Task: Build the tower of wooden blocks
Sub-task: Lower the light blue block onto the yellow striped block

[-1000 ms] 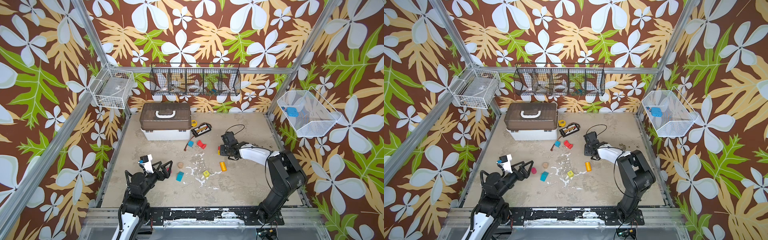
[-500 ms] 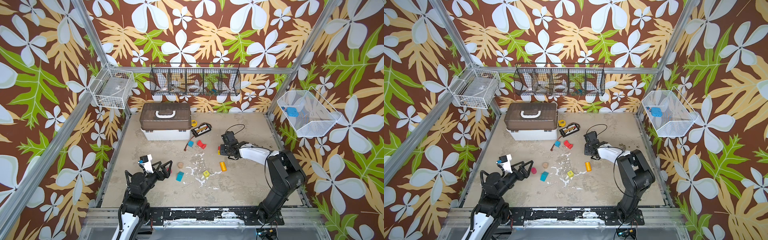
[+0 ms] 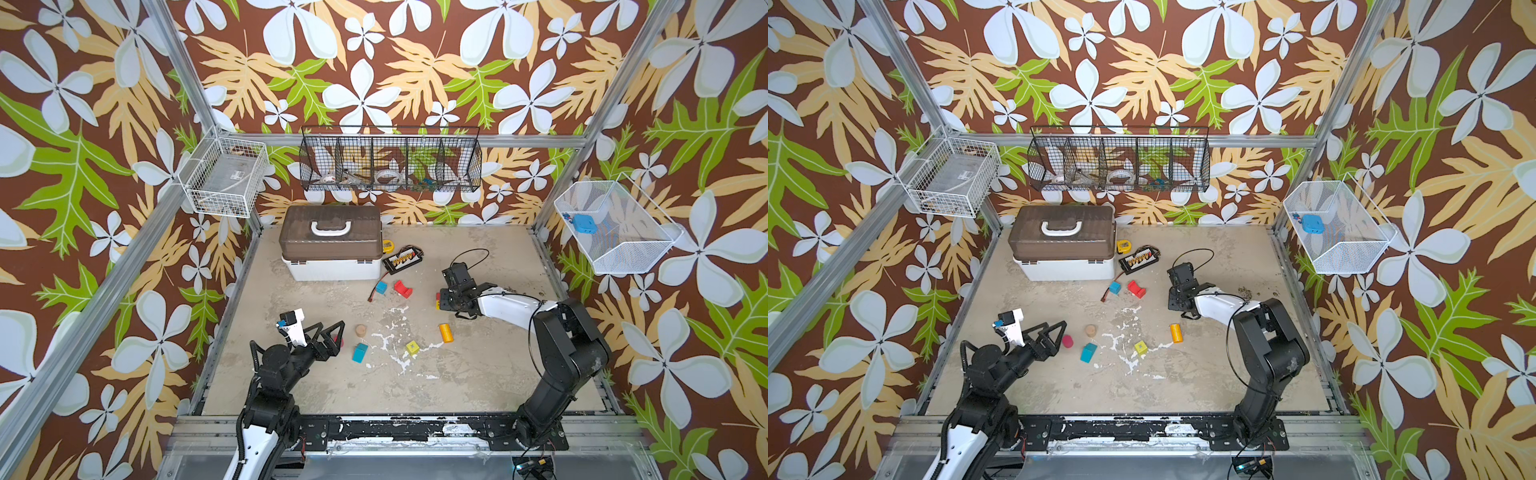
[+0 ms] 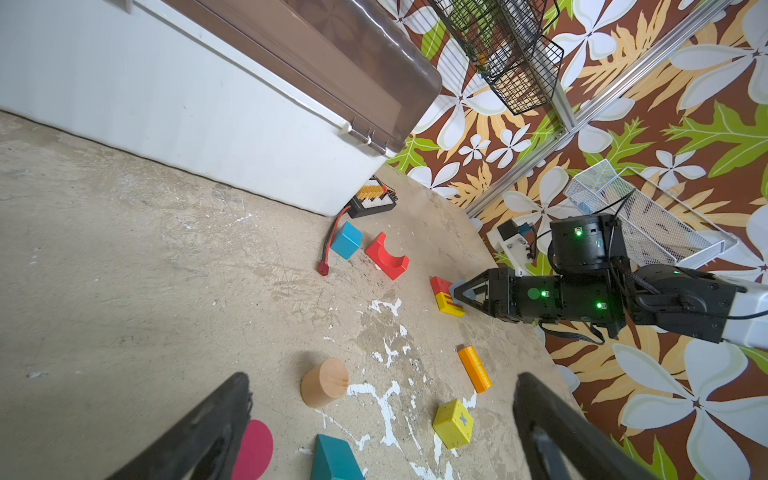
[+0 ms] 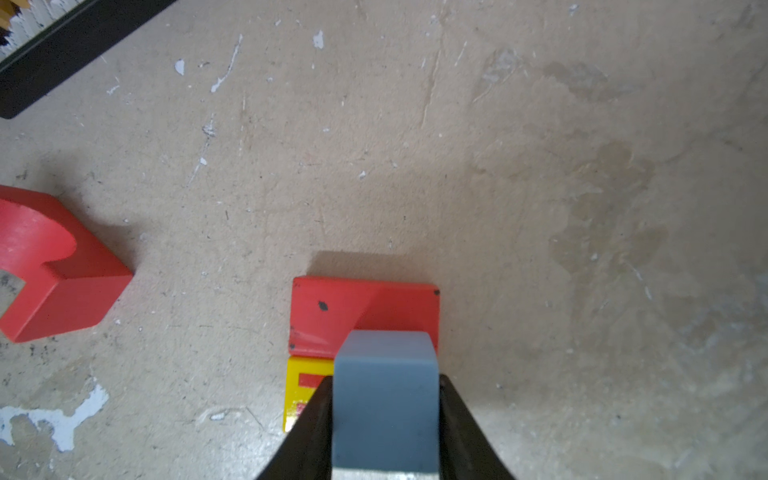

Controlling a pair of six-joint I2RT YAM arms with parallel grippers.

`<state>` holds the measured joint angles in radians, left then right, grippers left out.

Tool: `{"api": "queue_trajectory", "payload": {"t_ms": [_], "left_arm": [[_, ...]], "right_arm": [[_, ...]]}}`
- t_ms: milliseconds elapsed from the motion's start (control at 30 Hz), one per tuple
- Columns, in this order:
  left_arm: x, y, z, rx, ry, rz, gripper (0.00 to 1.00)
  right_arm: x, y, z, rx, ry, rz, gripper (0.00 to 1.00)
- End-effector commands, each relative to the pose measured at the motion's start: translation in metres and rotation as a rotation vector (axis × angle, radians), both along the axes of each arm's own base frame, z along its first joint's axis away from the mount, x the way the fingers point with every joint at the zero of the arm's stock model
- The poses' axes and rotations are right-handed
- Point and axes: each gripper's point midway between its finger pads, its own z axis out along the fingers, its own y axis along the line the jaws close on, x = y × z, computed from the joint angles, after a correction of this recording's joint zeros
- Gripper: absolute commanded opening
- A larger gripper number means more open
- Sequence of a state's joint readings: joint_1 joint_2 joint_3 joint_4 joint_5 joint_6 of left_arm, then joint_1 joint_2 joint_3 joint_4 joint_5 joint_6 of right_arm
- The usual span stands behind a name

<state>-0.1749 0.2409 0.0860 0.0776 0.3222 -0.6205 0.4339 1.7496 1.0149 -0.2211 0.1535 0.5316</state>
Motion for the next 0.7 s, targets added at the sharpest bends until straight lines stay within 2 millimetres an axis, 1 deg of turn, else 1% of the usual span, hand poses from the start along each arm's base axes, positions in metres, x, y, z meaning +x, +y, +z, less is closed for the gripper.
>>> {"api": "queue_trajectory", "payload": {"t_ms": [0, 100, 133, 267, 367, 433, 533, 667], "left_arm": [[0.001, 0.000, 0.007, 0.004, -0.024, 0.002, 1.00], [0.001, 0.000, 0.007, 0.004, -0.024, 0.001, 1.00], [0.001, 0.000, 0.006, 0.005, -0.022, 0.001, 1.00], [0.001, 0.000, 0.006, 0.005, -0.021, 0.002, 1.00], [0.001, 0.001, 0.006, 0.006, -0.019, 0.005, 1.00], [0.001, 0.002, 0.005, 0.008, -0.016, 0.012, 1.00], [0.003, 0.007, 0.003, 0.011, -0.001, 0.048, 1.00], [0.006, 0.015, -0.002, 0.022, 0.024, 0.101, 1.00]], "right_arm": [[-0.001, 0.001, 0.004, 0.012, -0.004, -0.006, 0.39], [-0.002, 0.000, 0.008, 0.015, -0.013, -0.006, 0.40], [-0.002, 0.000, 0.009, 0.016, -0.015, -0.008, 0.42], [-0.003, -0.002, 0.014, 0.016, -0.025, -0.015, 0.44], [-0.005, -0.005, 0.022, 0.014, -0.039, -0.028, 0.44], [-0.007, -0.007, 0.031, 0.025, -0.059, -0.033, 0.45], [-0.014, -0.009, 0.051, 0.063, -0.108, -0.044, 0.49], [-0.026, -0.003, 0.080, 0.161, -0.193, -0.025, 0.59]]}}
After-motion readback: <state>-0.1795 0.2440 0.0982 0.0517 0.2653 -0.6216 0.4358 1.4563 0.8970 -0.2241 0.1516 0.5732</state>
